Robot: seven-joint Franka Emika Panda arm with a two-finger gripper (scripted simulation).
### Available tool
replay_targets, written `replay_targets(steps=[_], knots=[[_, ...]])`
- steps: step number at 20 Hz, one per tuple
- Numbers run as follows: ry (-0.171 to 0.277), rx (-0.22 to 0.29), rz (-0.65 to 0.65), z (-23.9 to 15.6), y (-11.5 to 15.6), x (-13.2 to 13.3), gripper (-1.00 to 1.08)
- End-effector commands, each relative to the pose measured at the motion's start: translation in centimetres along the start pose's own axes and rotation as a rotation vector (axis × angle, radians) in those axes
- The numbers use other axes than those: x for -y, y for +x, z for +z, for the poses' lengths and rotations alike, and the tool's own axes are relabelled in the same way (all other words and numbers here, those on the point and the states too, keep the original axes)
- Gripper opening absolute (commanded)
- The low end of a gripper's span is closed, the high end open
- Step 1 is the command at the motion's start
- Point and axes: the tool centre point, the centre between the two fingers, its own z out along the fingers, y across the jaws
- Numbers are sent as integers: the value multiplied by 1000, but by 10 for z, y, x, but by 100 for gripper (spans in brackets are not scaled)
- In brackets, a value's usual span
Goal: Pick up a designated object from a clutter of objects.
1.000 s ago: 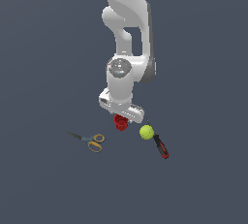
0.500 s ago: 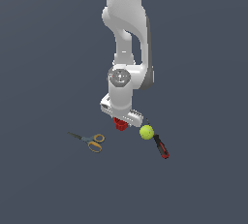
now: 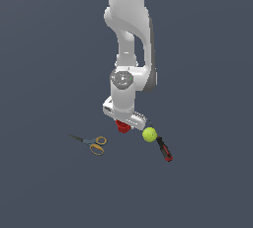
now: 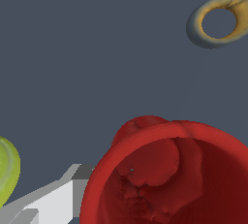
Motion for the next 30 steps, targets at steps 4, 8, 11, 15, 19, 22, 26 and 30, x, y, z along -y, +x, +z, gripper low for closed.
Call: replay_targets(steps=[4, 8, 11, 15, 19, 22, 26, 30], knots=[[0, 0, 0, 0, 0, 0, -100], [0, 0, 0, -7, 1, 3, -100], [0, 0, 0, -17, 1, 9, -100], [0, 0, 0, -37, 3, 19, -100], [-1, 0, 1, -65, 5, 34, -100], [-2, 0, 1, -91, 7, 47, -100], [-2, 0, 1, -130, 11, 67, -100], [-2, -1, 1, -168, 14, 86, -100]])
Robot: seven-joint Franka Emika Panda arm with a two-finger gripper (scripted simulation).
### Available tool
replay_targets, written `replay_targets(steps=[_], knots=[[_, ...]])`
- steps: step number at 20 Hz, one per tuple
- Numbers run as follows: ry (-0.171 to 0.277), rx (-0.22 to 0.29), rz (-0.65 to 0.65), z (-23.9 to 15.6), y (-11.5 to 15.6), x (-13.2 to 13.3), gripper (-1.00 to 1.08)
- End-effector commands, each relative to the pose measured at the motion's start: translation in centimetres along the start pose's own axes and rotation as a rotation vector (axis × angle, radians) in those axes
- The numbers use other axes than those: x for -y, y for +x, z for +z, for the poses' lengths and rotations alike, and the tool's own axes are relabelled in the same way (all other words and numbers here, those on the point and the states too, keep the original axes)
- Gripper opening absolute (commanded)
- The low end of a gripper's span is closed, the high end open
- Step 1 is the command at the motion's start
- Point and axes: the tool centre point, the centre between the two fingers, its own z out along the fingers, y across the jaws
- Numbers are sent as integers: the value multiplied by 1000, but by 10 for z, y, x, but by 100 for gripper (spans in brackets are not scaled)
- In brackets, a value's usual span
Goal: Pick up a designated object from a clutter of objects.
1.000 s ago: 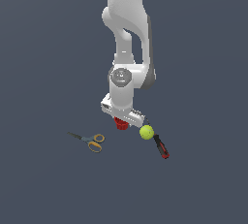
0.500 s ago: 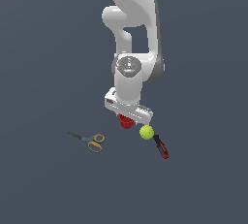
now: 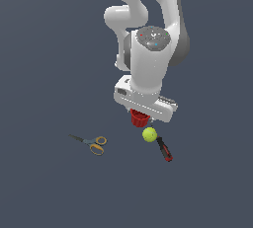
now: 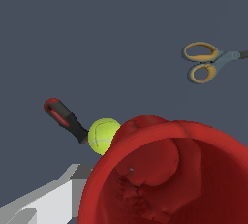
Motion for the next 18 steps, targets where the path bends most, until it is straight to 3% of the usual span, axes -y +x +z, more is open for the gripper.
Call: replay_targets(steps=[1, 18], knots=[[0, -1, 0, -25, 2, 12, -100], [1, 0, 1, -160, 17, 85, -100]])
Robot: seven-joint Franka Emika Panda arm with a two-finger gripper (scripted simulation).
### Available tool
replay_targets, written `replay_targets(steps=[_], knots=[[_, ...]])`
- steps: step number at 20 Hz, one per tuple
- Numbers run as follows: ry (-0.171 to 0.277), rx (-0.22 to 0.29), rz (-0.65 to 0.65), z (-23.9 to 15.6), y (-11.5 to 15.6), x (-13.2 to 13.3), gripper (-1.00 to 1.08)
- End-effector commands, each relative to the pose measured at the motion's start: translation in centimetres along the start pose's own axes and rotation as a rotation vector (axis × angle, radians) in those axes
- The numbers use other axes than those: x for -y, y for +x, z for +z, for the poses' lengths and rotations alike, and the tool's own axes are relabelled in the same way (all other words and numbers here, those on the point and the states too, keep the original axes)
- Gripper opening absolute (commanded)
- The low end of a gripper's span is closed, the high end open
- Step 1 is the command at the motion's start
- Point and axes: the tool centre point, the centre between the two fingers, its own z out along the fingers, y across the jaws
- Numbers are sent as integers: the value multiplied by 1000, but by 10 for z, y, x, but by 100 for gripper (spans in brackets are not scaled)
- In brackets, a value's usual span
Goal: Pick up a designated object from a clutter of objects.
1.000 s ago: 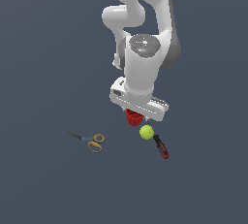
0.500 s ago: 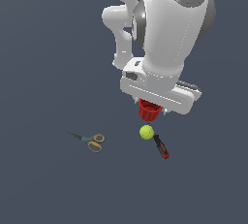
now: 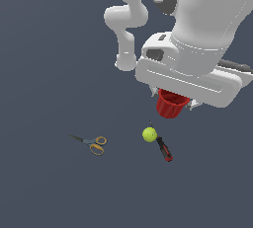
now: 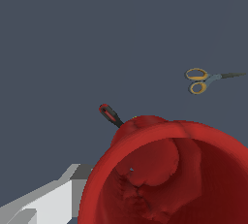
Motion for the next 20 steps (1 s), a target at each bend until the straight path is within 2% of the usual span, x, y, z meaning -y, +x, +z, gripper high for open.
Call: replay_targets(steps=[1, 11, 20], knots=[[1, -1, 0, -17, 2, 9, -100], [1, 0, 0, -66, 9, 36, -100], [1, 0, 0, -88, 14, 49, -100]])
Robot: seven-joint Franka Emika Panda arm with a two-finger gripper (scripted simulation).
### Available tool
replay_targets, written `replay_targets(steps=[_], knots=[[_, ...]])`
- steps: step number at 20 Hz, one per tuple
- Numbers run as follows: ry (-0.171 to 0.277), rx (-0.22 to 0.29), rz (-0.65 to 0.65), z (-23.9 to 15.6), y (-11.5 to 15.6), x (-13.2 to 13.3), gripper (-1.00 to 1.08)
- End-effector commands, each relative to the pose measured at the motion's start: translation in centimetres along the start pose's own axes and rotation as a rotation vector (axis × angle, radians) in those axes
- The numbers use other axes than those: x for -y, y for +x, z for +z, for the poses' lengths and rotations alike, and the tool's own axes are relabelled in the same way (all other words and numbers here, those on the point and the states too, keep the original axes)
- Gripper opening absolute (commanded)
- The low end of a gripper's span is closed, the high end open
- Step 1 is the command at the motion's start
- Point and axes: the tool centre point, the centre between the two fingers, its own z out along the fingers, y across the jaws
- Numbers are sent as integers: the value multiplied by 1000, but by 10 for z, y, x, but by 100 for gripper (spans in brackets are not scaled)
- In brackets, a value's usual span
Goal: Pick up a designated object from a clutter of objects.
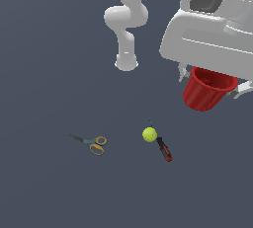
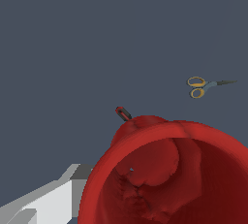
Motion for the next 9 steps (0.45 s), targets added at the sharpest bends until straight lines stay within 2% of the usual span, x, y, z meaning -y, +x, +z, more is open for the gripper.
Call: replay_targets(steps=[1, 9], knots=[[1, -1, 0, -5, 1, 2, -100], [1, -1, 0, -10, 2, 5, -100]])
